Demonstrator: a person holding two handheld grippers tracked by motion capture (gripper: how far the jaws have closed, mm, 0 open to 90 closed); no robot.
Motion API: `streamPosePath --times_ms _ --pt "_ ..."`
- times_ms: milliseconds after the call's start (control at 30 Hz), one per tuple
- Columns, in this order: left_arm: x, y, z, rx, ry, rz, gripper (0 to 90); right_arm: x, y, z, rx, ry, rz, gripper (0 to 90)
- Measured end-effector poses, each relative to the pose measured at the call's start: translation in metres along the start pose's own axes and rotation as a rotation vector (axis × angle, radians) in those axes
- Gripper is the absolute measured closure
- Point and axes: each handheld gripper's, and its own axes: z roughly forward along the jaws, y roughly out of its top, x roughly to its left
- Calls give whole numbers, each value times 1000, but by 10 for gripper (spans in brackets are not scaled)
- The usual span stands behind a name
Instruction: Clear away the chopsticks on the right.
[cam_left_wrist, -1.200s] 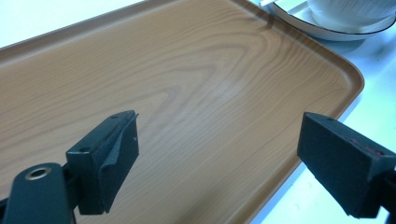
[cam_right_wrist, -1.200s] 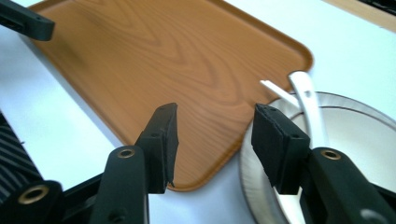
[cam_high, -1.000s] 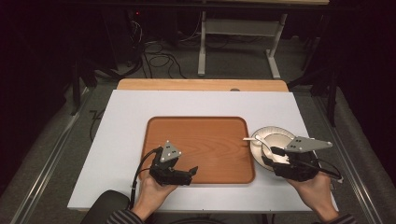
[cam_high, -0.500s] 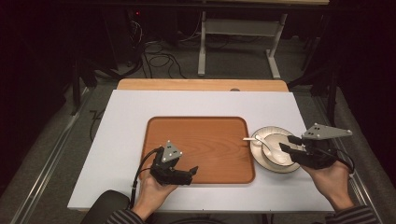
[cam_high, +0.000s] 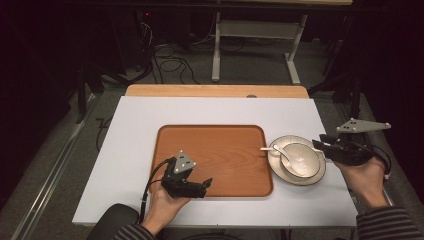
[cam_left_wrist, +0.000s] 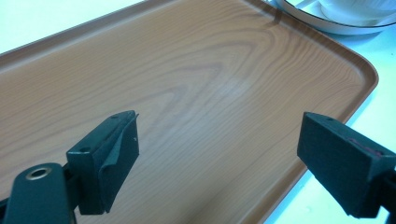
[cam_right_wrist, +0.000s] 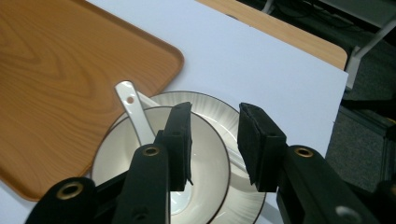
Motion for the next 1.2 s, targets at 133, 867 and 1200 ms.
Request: streamPosePath --times_ms 133,867,1200 --pt "0 0 1 -1 0 -1 134 -7 -2 4 13 0 14 673" --pt "-1 0 6 18 -1 5 136 -51 -23 55 237 -21 33 731" --pt "-1 0 7 20 1 5 137 -60 -21 76 314 -22 35 751"
